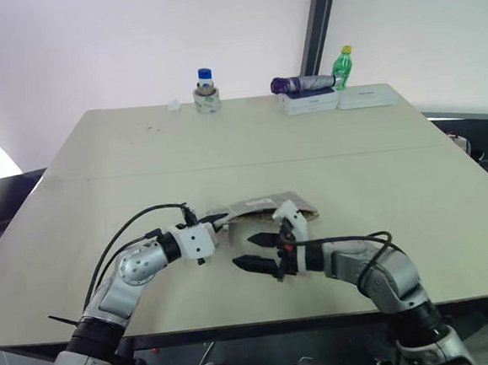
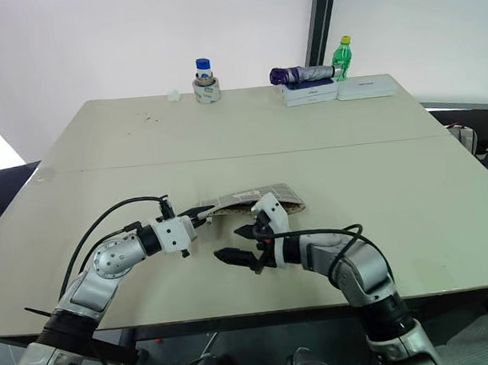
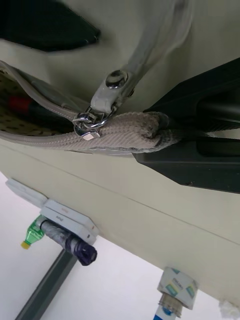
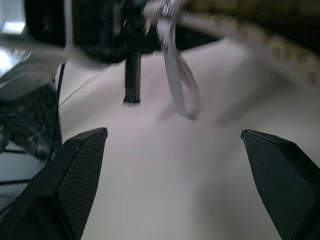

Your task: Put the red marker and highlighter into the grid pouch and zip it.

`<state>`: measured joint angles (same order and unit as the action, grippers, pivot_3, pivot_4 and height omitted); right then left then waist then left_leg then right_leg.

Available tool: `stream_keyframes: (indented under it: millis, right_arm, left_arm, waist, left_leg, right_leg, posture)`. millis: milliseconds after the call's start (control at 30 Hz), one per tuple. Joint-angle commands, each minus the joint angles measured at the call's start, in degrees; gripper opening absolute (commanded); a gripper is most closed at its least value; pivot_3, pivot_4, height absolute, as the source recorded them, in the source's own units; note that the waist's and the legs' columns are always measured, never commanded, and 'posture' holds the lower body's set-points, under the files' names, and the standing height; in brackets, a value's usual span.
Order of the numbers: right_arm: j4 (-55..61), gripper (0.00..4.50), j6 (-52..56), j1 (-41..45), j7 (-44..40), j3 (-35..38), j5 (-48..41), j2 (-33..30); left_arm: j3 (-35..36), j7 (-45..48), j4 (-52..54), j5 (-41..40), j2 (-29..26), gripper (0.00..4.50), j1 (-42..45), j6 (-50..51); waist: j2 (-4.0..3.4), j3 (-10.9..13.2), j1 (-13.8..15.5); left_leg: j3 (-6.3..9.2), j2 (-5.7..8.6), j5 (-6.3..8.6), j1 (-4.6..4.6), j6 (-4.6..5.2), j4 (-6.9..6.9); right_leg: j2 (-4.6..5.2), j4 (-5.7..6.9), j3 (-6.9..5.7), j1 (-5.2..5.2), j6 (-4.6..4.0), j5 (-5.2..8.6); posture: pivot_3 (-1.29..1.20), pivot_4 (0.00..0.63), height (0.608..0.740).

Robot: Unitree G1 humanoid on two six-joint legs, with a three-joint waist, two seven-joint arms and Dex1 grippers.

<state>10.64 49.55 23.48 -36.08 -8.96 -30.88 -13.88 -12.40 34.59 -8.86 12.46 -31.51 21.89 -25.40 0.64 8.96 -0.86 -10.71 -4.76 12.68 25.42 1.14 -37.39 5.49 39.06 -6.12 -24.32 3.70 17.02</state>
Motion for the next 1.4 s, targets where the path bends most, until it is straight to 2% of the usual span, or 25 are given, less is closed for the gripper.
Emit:
stream_keyframes:
  millis: [33,300,333,400,600,633,833,1033,1233,1400]
  right_arm:
    - [-1.3,4.44,-1.49,2.45,3.09,1.62,-0.89,4.56]
    - [-4.33,4.44,-2.43,4.38,2.82,0.13,-0.64,8.44]
    - [-4.88,4.21,-2.71,4.51,2.21,-0.1,-0.58,8.3]
    - [-5.47,3.55,-2.84,4.54,2.15,-0.37,-0.26,8.09]
    - [-5.7,0.34,-3.91,4.13,1.29,-0.63,0.36,7.52]
    - [-5.66,0.03,-3.97,4.12,1.17,-0.66,0.43,7.4]
    - [-4.32,0.03,-3.6,3.1,-1.36,0.69,0.7,1.68]
    - [-4.06,0.03,-4.48,1.58,-7.87,2.92,1.31,-10.84]
    - [-12.4,0.03,-9.86,0.8,-12.14,8.64,4.06,-22.37]
    - [-18.88,0.03,-16.28,1.08,-13.93,10.44,7.81,-27.09]
  left_arm:
    - [-0.39,-0.34,2.36,1.62,-0.23,0.0,1.22,-1.01]
    - [-0.21,-0.77,2.87,2.13,0.44,0.0,1.39,-0.62]
    - [-0.16,-0.91,2.88,2.13,0.58,0.0,1.44,-0.51]
    - [0.0,-1.37,2.97,2.31,0.75,0.0,1.56,-0.38]
    - [0.25,-2.31,2.34,3.02,0.74,0.0,1.62,-0.54]
    - [0.28,-2.46,2.32,3.08,0.77,0.0,1.59,-0.5]
    - [0.34,-2.97,1.72,3.45,0.38,0.0,1.25,-0.69]
    - [1.06,-3.12,1.15,3.28,-0.41,0.0,0.53,-1.32]
    - [1.77,-3.87,-0.68,3.1,-1.66,0.0,-0.31,-2.37]
    - [2.0,-3.67,-2.66,2.12,-2.0,0.0,0.33,-2.81]
  waist:
    - [0.0,0.0,0.1]
    - [0.0,0.0,-0.04]
    - [0.0,0.0,-0.09]
    - [0.0,0.0,-0.09]
    - [0.0,0.0,-0.08]
    - [0.0,0.0,-0.08]
    - [0.0,0.0,0.0]
    - [0.0,0.0,0.03]
    - [0.0,0.01,0.04]
    - [0.0,0.01,-0.03]
  left_leg:
    - [0.0,0.0,0.0,0.0,0.0,0.0]
    - [0.0,0.0,0.0,0.01,0.01,0.01]
    - [0.0,0.0,0.0,0.02,0.0,0.01]
    - [0.0,0.01,0.0,0.02,0.0,0.02]
    - [0.0,0.0,0.0,0.02,0.0,0.02]
    - [0.0,0.0,0.0,0.02,0.01,0.02]
    - [0.0,0.01,0.01,0.02,0.01,0.01]
    - [0.0,0.02,0.02,0.02,0.02,0.02]
    - [0.0,0.01,0.02,0.01,0.03,0.03]
    - [-0.02,0.01,0.02,0.0,0.03,0.04]
  right_leg:
    - [0.0,0.0,0.0,0.0,0.0,0.0]
    - [0.01,-0.01,0.0,0.0,0.0,0.0]
    - [0.01,-0.01,0.0,0.0,0.0,0.0]
    - [0.01,-0.01,0.0,0.0,0.0,0.0]
    - [0.01,-0.01,0.0,0.0,0.0,0.0]
    - [0.01,-0.01,0.0,0.0,0.0,0.0]
    - [0.02,-0.01,0.0,0.0,0.0,0.0]
    - [0.05,-0.02,0.0,-0.01,0.0,0.0]
    - [0.05,-0.03,0.0,-0.02,0.0,0.0]
    - [0.05,-0.03,0.0,-0.02,0.0,0.0]
  posture:
    - [0.0,0.15,0.74]
    - [0.0,0.15,0.74]
    - [0.0,0.15,0.74]
    - [0.0,0.15,0.74]
    - [0.0,0.15,0.74]
    - [0.0,0.15,0.74]
    - [0.0,0.15,0.74]
    - [0.0,0.15,0.74]
    - [0.0,0.15,0.74]
    - [0.0,0.15,0.74]
